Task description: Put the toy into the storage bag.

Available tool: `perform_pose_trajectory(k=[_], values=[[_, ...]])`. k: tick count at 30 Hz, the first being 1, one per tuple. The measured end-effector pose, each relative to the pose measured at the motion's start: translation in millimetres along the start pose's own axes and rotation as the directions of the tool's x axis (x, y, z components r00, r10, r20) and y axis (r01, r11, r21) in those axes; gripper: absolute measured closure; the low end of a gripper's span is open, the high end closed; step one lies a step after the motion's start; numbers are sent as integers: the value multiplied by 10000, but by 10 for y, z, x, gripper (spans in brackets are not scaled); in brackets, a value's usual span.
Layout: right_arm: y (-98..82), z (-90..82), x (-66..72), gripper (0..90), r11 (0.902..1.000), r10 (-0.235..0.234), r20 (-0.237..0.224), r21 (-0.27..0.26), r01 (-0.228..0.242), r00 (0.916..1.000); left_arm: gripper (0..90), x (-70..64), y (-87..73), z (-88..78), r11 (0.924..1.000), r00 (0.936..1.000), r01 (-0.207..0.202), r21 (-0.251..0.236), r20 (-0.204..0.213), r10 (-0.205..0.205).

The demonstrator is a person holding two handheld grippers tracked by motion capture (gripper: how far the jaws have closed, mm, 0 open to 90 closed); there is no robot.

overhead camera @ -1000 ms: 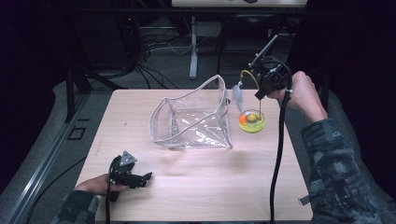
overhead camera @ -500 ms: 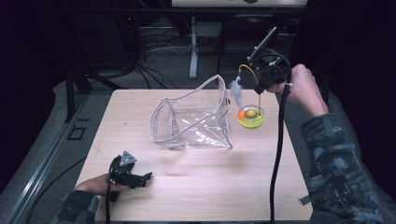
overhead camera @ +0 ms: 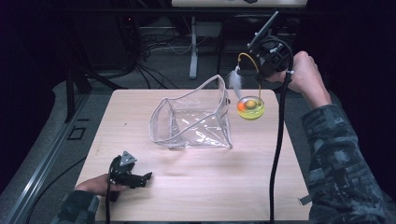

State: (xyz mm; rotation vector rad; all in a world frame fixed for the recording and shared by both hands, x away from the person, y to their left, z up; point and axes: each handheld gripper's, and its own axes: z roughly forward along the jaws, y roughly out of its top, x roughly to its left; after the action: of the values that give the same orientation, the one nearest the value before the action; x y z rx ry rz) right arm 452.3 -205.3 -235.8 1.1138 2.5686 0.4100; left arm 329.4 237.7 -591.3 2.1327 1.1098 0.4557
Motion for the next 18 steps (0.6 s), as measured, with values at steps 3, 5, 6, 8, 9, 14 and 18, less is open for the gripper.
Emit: perform_pose_trajectory(k=[3, 5, 6, 8, 9, 14, 18], values=[[28, -25, -11, 882, 10000, -47, 44, 7, 47, 10000, 0, 0, 0, 0, 10000, 10000, 3, 1, -5, -3], [44, -33, -6, 883, 10000, -17, 22, -26, 18, 10000, 0, 0, 0, 0, 10000, 10000, 3, -1, -4, -3], [54, -38, -7, 883, 10000, -36, 44, -28, 36, 10000, 0, 1, 0, 0, 10000, 10000, -20, 1, -1, 20], [74, -50, -11, 882, 10000, -50, 71, -15, 50, 10000, 0, 1, 0, 0, 10000, 10000, -22, 1, -4, 22], [84, -56, -17, 882, 10000, -38, 70, -24, 38, 10000, 0, 0, 0, 0, 10000, 10000, -4, 1, -6, 4], [123, -63, -32, 882, 9998, -119, 124, 148, 118, 9999, 0, 1, 0, 0, 10000, 10000, -20, -2, -2, 20], [161, -91, -37, 882, 9999, -102, 171, 103, 100, 9998, 0, 0, 0, 0, 10000, 10000, -10, 0, -8, 10]])
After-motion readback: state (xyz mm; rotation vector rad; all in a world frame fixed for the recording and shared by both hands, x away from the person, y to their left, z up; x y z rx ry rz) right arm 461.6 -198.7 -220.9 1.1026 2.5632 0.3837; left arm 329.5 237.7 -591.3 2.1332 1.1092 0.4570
